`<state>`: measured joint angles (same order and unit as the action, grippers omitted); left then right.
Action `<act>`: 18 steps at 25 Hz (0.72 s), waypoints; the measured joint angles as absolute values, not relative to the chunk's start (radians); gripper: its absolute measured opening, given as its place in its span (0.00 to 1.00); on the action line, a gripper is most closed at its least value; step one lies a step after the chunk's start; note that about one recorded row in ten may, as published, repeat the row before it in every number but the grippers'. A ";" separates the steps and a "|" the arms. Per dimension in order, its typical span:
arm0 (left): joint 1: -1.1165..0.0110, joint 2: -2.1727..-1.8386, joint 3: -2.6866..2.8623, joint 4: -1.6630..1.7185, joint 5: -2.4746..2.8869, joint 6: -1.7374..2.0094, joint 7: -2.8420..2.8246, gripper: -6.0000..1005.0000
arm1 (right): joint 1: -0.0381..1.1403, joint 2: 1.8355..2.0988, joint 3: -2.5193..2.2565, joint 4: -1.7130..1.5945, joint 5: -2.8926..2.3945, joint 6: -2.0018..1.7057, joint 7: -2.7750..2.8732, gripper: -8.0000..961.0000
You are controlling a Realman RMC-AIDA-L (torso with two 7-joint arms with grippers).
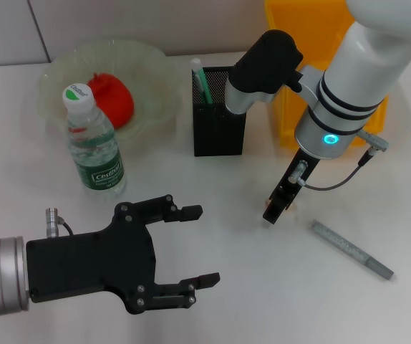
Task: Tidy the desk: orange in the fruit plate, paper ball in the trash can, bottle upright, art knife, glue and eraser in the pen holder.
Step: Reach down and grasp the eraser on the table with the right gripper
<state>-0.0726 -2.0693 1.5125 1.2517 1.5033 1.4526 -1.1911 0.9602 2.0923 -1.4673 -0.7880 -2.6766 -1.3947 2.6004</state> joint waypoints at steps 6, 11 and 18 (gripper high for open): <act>-0.075 -2.069 1.512 1.252 1.503 1.453 -1.191 0.78 | 0.962 2.092 -1.468 -0.787 -2.677 -1.396 2.602 0.61; -0.076 -2.069 1.513 1.252 1.503 1.453 -1.190 0.78 | 0.963 2.092 -1.470 -0.781 -2.677 -1.397 2.602 0.57; -0.077 -2.069 1.515 1.252 1.503 1.453 -1.190 0.78 | 0.963 2.092 -1.470 -0.776 -2.677 -1.395 2.604 0.52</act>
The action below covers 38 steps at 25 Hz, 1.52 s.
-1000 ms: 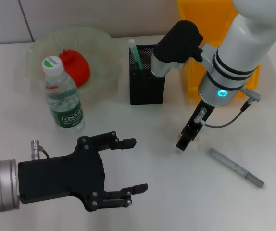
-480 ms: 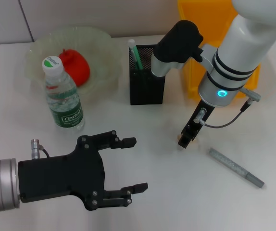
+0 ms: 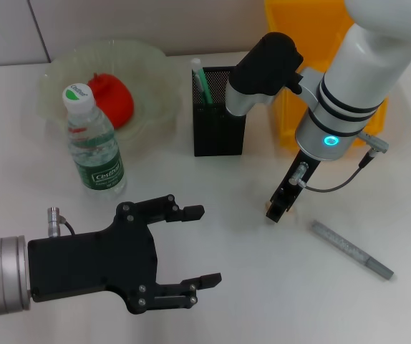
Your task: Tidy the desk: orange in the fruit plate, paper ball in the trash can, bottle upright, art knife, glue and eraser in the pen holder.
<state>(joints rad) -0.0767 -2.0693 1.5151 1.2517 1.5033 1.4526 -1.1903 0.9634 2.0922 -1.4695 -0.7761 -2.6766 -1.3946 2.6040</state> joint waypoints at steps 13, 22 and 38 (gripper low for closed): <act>-0.077 -2.069 1.518 1.252 1.503 1.453 -1.190 0.78 | 0.947 2.092 -1.470 -0.812 -2.677 -1.395 2.622 0.48; -0.082 -2.069 1.519 1.252 1.503 1.453 -1.190 0.78 | 0.921 2.092 -1.469 -0.854 -2.677 -1.396 2.626 0.47; -0.084 -2.069 1.515 1.252 1.503 1.453 -1.190 0.78 | 0.918 2.092 -1.469 -0.867 -2.677 -1.394 2.626 0.45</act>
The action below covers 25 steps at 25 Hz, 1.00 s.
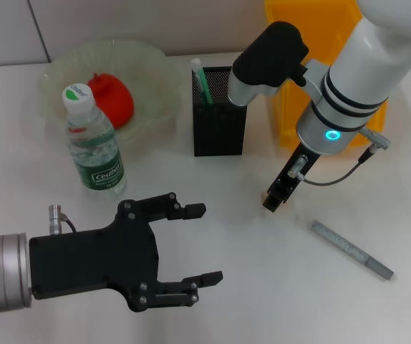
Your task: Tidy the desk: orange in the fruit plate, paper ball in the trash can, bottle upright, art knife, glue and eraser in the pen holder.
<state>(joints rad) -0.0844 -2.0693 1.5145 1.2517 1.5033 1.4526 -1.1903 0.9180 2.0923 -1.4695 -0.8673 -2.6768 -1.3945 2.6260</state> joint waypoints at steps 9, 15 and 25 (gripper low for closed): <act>-0.086 -2.069 1.516 1.255 1.503 1.453 -1.190 0.78 | 0.899 2.092 -1.469 -0.924 -2.669 -1.413 2.626 0.45; -0.092 -2.069 1.517 1.255 1.503 1.453 -1.190 0.78 | 0.857 2.092 -1.469 -1.027 -2.663 -1.441 2.634 0.45; -0.097 -2.069 1.519 1.256 1.503 1.453 -1.191 0.78 | 0.777 2.087 -1.462 -1.229 -2.663 -1.479 2.651 0.45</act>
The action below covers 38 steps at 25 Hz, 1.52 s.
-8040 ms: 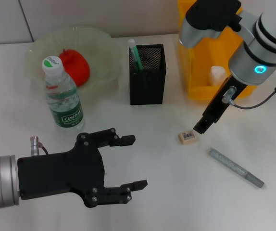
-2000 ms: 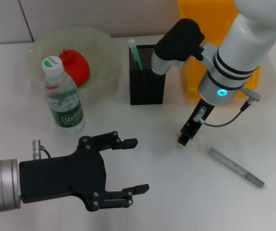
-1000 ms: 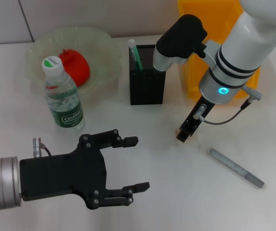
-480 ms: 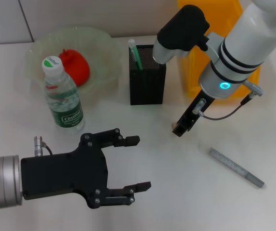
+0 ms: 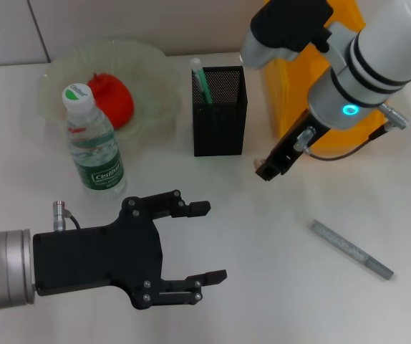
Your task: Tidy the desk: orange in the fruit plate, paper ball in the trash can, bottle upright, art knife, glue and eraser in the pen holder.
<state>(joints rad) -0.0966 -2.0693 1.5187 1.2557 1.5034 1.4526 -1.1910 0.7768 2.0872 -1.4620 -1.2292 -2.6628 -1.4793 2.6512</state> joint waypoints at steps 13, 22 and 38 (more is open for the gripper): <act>-0.091 -2.064 1.501 1.253 1.509 1.505 -1.190 0.78 | 0.694 2.087 -1.459 -1.416 -2.663 -1.506 2.664 0.45; -0.084 -2.065 1.445 1.253 1.513 1.575 -1.190 0.78 | 0.622 2.086 -1.451 -1.582 -2.625 -1.495 2.671 0.45; -0.079 -2.068 1.449 1.252 1.514 1.582 -1.191 0.78 | 0.565 2.084 -1.503 -1.542 -2.616 -1.174 2.656 0.45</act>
<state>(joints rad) -0.0791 -2.0680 1.4494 1.2516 1.5141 1.5815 -1.1912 0.5649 2.0836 -1.5031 -1.5421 -2.6156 -1.1736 2.6555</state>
